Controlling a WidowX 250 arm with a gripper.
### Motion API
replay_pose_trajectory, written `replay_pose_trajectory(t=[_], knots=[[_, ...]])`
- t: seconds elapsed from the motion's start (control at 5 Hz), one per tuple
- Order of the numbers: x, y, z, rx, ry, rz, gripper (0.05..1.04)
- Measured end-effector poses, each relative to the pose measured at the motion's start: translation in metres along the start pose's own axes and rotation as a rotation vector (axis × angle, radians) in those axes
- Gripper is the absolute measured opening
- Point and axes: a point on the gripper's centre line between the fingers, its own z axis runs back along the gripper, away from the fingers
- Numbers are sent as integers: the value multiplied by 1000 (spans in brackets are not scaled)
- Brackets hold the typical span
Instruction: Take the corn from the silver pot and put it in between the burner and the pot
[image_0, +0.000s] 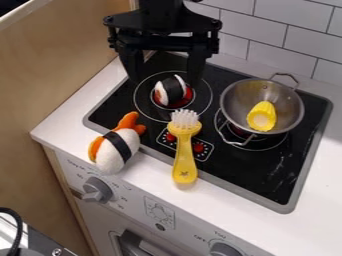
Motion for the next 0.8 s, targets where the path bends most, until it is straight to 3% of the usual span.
replay_pose_trajectory(t=[0.4, 0.8], knots=[[-1, -17, -8, 4, 38, 57, 1001], [-15, -56, -4, -25, 3, 123, 1001]])
